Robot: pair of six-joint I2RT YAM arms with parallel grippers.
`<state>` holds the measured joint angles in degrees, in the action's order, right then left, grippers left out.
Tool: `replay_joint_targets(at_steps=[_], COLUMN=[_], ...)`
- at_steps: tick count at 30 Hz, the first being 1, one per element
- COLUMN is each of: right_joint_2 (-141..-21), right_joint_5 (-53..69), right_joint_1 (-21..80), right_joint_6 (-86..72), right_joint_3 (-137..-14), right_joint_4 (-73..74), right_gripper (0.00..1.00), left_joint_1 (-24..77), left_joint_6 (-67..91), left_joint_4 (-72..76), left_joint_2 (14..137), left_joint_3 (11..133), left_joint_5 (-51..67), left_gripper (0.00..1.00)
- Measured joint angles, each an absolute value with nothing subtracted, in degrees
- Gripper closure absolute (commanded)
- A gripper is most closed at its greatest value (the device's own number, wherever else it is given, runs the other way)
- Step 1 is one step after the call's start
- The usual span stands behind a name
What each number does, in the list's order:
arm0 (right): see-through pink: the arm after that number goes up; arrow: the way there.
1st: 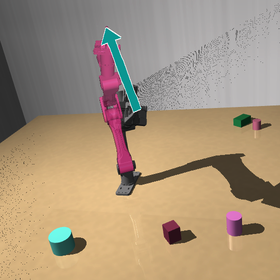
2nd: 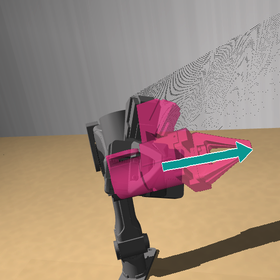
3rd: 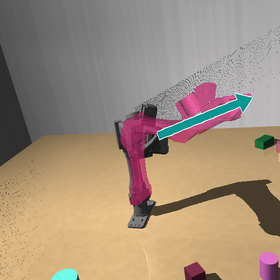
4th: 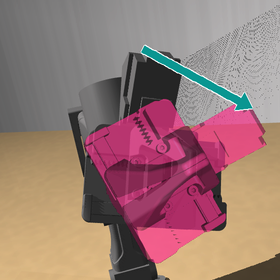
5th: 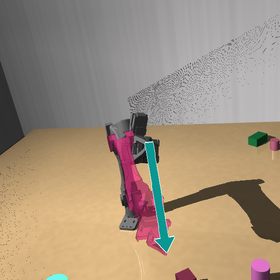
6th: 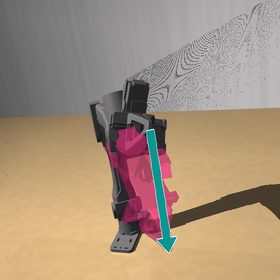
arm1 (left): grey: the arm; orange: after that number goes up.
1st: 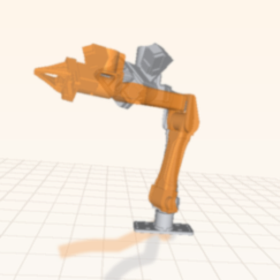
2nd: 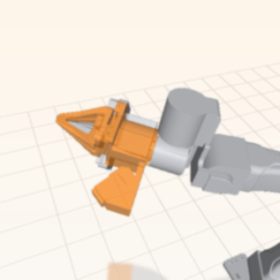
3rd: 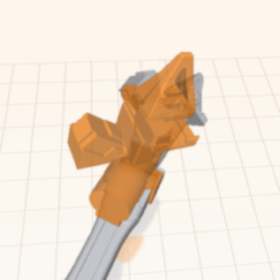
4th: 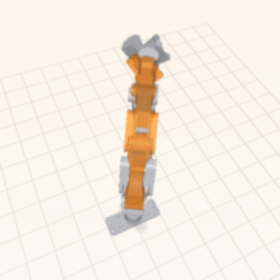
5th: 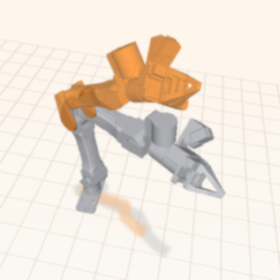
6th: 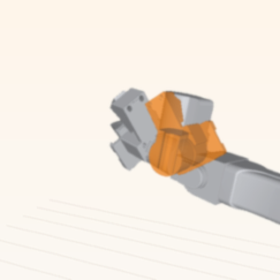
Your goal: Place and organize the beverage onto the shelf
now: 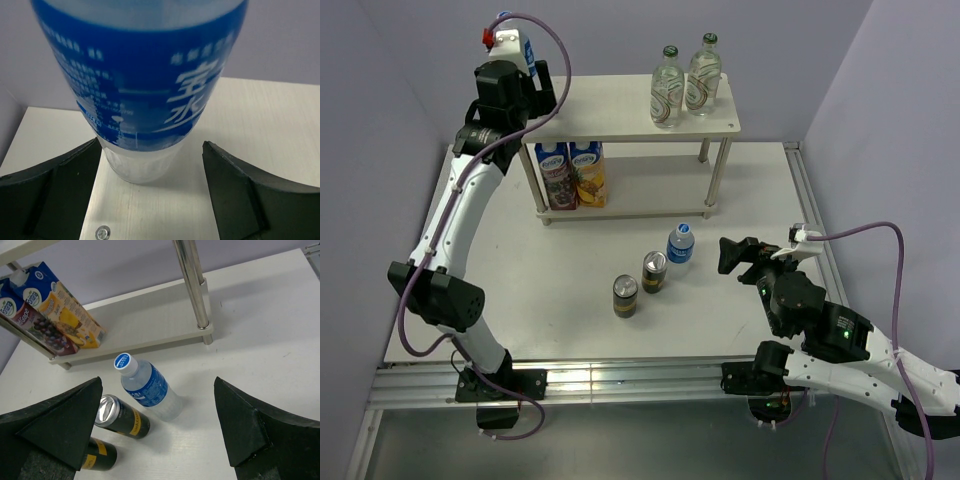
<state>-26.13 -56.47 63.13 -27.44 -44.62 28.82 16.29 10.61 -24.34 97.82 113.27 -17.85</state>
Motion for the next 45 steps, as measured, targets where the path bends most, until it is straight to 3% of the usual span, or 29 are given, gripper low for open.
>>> replay_joint_targets(at_steps=[10, 21, 25, 30, 36, 45], right_joint_2=[-26.13, -25.58, -25.54, -25.54, -25.17, -24.21], right_joint_5=[-56.53, -56.55, -56.55, -56.95, -57.82, -58.87], right_joint_1=[63.13, 63.13, 63.13, 63.13, 63.13, 63.13], right_joint_6=[-27.46, -27.68, -27.68, -27.70, -28.21, -28.95], right_joint_3=[-44.60, -44.60, -44.60, -44.60, -44.60, -44.60], right_joint_4=[28.82, 28.82, 28.82, 28.84, 28.84, 29.85], right_gripper=[0.01, 0.01, 0.01, 0.01, 0.01, 0.01], left_joint_1=[16.29, 17.02, 23.99, 40.86, 47.81, 53.69], left_joint_6=[11.49, 15.94, 17.47, 19.16, 20.67, 19.75], left_joint_4=[-24.27, -27.55, -28.01, -24.40, -17.91, -9.06], left_joint_2=[91.05, 74.72, 64.36, 56.62, 59.94, 73.95], left_joint_3=[107.39, 95.24, 85.78, 73.60, 64.07, 64.01], left_joint_5=[-17.87, -18.94, -17.45, -12.21, -5.23, -4.36], left_gripper=[0.01, 0.01, 0.01, 0.01, 0.01, 0.01])
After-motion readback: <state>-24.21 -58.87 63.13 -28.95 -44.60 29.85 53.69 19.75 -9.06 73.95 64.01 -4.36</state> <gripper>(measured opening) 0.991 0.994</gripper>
